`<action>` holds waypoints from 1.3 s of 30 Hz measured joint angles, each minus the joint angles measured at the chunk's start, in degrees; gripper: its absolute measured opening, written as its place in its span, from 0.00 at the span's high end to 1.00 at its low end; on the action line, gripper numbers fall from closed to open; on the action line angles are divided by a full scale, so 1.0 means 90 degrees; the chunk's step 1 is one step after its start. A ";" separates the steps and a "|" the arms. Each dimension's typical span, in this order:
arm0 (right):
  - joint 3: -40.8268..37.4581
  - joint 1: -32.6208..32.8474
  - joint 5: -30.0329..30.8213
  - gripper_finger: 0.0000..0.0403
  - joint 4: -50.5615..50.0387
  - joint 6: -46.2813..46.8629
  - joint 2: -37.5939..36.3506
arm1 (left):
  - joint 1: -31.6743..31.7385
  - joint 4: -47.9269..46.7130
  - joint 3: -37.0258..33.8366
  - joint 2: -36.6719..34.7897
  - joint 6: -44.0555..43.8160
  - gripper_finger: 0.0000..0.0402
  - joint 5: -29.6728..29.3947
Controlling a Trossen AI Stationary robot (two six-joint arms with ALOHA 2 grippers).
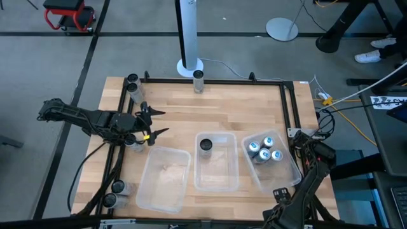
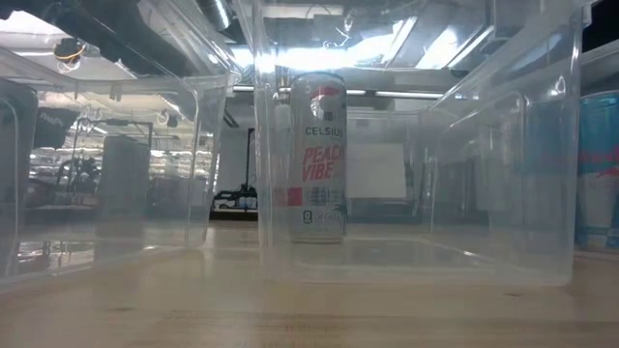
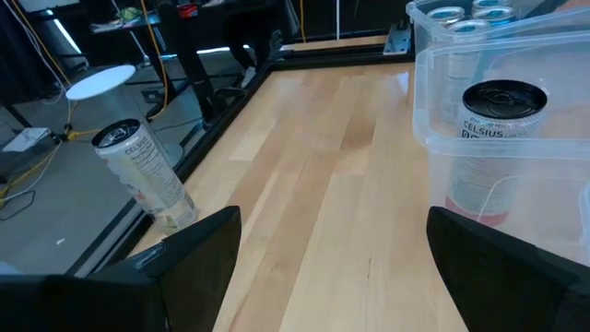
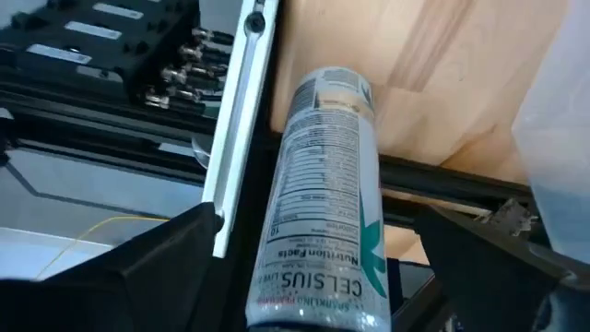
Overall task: Sort soda cans
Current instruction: Put the bottom white-pink soda can into the middle transparent bin
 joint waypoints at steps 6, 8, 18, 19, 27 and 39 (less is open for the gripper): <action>-0.0308 0.0135 -0.0388 0.07 0.0002 -0.0002 0.0000 | 0.0000 0.0001 0.0000 0.0002 -0.0005 0.17 0.0022; -0.0450 0.0173 -0.0618 0.07 0.0005 -0.0009 0.0000 | -0.0001 0.0002 0.0000 0.0002 -0.0014 0.17 0.0024; -0.0672 0.0298 -0.0927 0.09 -0.0005 -0.0027 0.0000 | -0.0002 0.0004 0.0000 0.0002 -0.0017 0.17 0.0022; -0.0672 0.0298 -0.0925 0.10 -0.0003 -0.0028 0.0000 | 0.0000 0.0004 0.0000 0.0000 -0.0017 0.17 0.0022; -0.0669 0.0288 -0.0717 0.43 -0.0040 -0.0109 0.0000 | -0.0002 0.0004 0.0000 0.0001 -0.0017 0.17 0.0022; 0.0135 0.0071 0.0531 0.44 0.0052 -0.0376 0.0005 | 0.0000 0.0011 0.0000 0.0001 -0.0020 0.17 0.0022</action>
